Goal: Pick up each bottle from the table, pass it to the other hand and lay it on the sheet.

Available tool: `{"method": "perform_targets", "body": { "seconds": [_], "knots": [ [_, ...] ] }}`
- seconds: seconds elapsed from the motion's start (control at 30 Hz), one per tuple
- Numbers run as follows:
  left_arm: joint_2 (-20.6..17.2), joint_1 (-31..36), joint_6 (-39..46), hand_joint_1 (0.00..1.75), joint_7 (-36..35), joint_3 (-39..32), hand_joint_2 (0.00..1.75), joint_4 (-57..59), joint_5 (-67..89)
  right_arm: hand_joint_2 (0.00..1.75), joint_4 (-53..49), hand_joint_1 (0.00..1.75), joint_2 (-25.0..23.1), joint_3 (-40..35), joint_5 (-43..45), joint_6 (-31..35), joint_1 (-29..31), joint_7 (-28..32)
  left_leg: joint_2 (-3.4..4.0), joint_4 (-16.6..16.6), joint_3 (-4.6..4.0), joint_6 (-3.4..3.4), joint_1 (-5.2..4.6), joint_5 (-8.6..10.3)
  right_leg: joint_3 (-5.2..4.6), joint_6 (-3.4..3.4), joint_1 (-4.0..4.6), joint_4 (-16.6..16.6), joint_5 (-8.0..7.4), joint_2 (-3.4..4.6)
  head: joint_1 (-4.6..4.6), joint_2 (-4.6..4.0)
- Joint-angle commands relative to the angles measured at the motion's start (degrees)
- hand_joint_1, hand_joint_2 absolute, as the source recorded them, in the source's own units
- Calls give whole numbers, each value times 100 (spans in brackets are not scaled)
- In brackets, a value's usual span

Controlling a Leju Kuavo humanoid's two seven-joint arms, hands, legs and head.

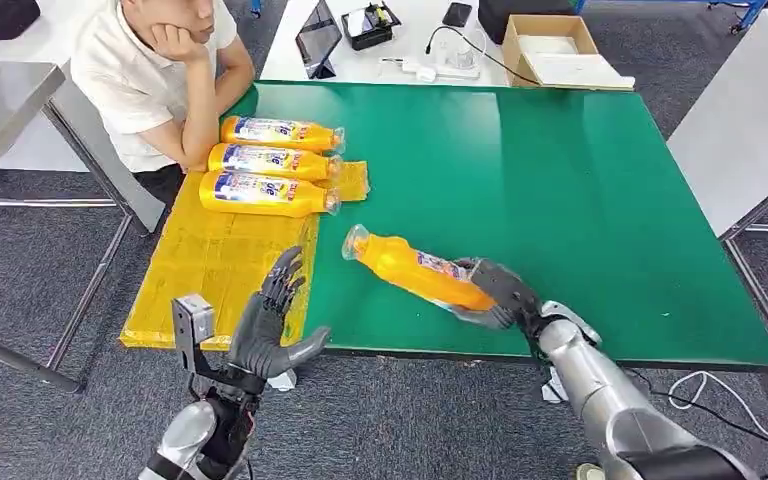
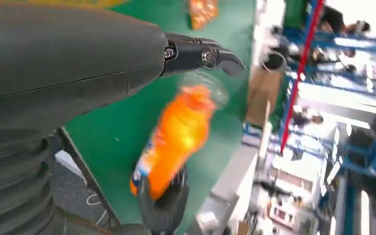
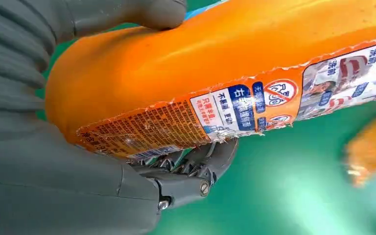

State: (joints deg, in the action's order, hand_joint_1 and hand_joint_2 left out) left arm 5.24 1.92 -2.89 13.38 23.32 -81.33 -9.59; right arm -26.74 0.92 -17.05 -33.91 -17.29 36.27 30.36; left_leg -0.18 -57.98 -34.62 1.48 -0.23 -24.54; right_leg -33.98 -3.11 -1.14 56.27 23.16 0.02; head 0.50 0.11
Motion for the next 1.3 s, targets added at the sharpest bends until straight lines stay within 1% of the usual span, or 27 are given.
{"method": "perform_targets", "body": {
  "seconds": [0.03, 0.1, 0.13, 0.17, 0.2, 0.23, 0.27, 0.3, 0.33, 0.4, 0.5, 0.53, 0.57, 0.6, 0.7, 0.73, 0.8, 0.87, 0.93, 0.97, 1.0, 1.13, 1.2, 1.3],
  "knots": [
    [40, -259, 49, 0, 4, 149, 175, -94, -299, 175, -1743, 175, -331, -277, 950, -106, -957, -133, 10, 3, 10, -12, 10, -9, 6, 14, 11, -6, 5, 7, 2, 2],
    [64, -258, -23, 0, 34, 122, 175, -93, -424, 175, -1771, 175, -264, -375, 1111, -131, -952, -85, -2, 0, -1, -13, 9, -9, -1, 17, 9, 0, 11, -4, 0, 2],
    [78, -272, -166, 0, 111, 113, 175, -119, -573, 175, -1809, 175, -261, -424, 1160, -143, -954, -1, -7, -1, -16, -11, 8, -5, -12, 13, 6, 0, 9, -7, 2, 2],
    [49, -294, -499, 0, 58, 149, 175, -138, -901, 175, -1973, 175, -315, -566, 1250, -176, -979, 115, 1, -3, -13, -14, 11, -10, -10, 17, 10, 1, 11, 1, 2, 2],
    [38, -329, -558, 0, 125, 166, 0, -190, -953, 175, -2174, 175, -373, -659, 1346, -175, -1038, 162, 0, -3, -28, -9, 8, -6, -22, 12, 6, 1, 7, 1, 2, 2],
    [54, -346, -418, 0, 220, 190, 0, -245, -776, 175, -2401, 175, -425, -744, 1426, -104, -1126, 90, 8, -4, -20, -11, 9, -12, -16, 15, 8, 2, 10, 8, 0, 2],
    [109, -340, -164, 0, 285, 182, 175, -273, -548, 175, -2590, 175, -474, -816, 1483, -15, -1206, 56, 6, -3, -29, -8, 6, -7, -24, 11, 4, 2, 7, 8, 0, 2],
    [220, -345, -135, 0, 258, 164, 175, -317, -684, 175, -2811, 175, -500, -950, 1525, 49, -1307, -60, -2, -1, -37, -6, 3, -3, -27, 9, 0, 0, 5, 1, -2, 2],
    [242, -329, -136, 0, 255, 193, 175, -335, -689, 175, -2861, 175, -505, -1022, 1545, 62, -1339, -104, 8, -3, -29, -9, 4, -9, -21, 13, 1, 1, 8, 11, -4, 2],
    [242, -329, -136, 0, 255, 193, 175, -335, -689, 175, -2861, 175, -505, -1022, 1545, 62, -1339, -104, 12, -4, -21, -13, 8, -15, -14, 17, 6, 1, 12, 11, 2, 2],
    [244, -310, -118, 0, 235, 212, 175, -332, -701, 175, -2826, 175, -457, -1060, 1582, 97, -1321, -104, -14, 0, -29, -12, 2, -5, -19, 15, 2, -1, 11, -12, 0, 0],
    [236, -291, -409, 0, 108, 235, 175, -277, -1093, 175, -2733, 175, -355, -1275, 1503, 17, -1230, -91, -17, -3, -22, -15, 6, -10, -11, 20, 6, 0, 15, -14, 2, 2],
    [169, -242, -607, 0, -57, 358, 175, -193, -1260, 175, -2573, 175, -288, -1445, 1439, -42, -1138, -38, -11, 0, -35, -9, 0, -2, -26, 11, -1, -2, 6, -5, 0, 2],
    [122, -204, -670, 0, 35, 491, 175, -136, -1141, 175, -2307, 175, -335, -1467, 1574, -175, -1078, -18, -10, -1, -24, -12, 4, -7, -14, 16, 4, -4, 9, -4, 0, 2],
    [130, -126, -566, 0, 45, 726, 175, 35, -1009, 175, -1922, 175, -414, -1644, 1580, -110, -1054, 265, -10, 5, -32, -7, 0, 1, -23, 9, -2, -7, 3, -6, 0, 2],
    [176, -91, -392, 0, -16, 706, 175, 116, -1007, 175, -2008, 175, -450, -1663, 1641, -123, -1147, 447, -11, 6, -22, -10, 4, -3, -12, 15, 3, -10, 6, -8, 0, 2],
    [217, -35, -353, 0, -58, 677, 175, 207, -1156, 175, -2216, 175, -483, -1695, 1661, -90, -1249, 499, -13, 6, -32, -7, -2, 0, -22, 9, -3, -6, 5, -7, 0, 2],
    [205, 15, -325, 0, -79, 712, 175, 254, -1216, 175, -2483, 175, -490, -1796, 1612, -17, -1318, 426, -10, 7, -16, -13, 5, -7, -5, 18, 4, -10, 11, -5, -2, 2],
    [204, 42, -292, 0, -81, 755, 175, 271, -1208, 175, -2553, 175, -502, -1874, 1659, -136, -1318, 319, -10, 5, -29, -10, 1, -3, -20, 13, 0, -6, 7, -6, 2, 2],
    [217, 66, -312, 0, -85, 766, 175, 292, -1269, 175, -2519, 175, -506, -1936, 1642, -143, -1284, 302, -12, 4, -38, -8, 0, 1, -29, 10, -2, -4, 4, -9, 0, 2],
    [230, 87, -365, 0, -85, 773, 175, 297, -1362, 175, -2439, 175, -518, -1974, 1642, -141, -1247, 270, -14, 2, -28, -12, 3, -5, -18, 16, 2, -3, 11, -11, 2, 2],
    [107, 241, -465, 0, -92, 956, 175, 345, -1234, 175, -2096, 175, -628, -2052, 1619, -91, -1108, 246, -8, 3, -38, -7, -1, 1, -31, 9, -2, -3, 4, -5, 0, 2],
    [138, 368, -464, 0, -105, 917, 175, 573, -1219, 175, -1978, 175, -760, -2196, 1552, -67, -992, 270, -10, 3, -34, -10, 1, 0, -27, 13, 0, -3, 5, -6, 0, 2],
    [199, 501, -321, 0, 51, 822, 175, 661, -1038, 175, -2007, 175, -765, -2307, 1507, 70, -978, 106, -2, 2, -36, -10, 0, -2, -29, 13, -1, -1, 4, 3, 0, 2]
  ]
}}
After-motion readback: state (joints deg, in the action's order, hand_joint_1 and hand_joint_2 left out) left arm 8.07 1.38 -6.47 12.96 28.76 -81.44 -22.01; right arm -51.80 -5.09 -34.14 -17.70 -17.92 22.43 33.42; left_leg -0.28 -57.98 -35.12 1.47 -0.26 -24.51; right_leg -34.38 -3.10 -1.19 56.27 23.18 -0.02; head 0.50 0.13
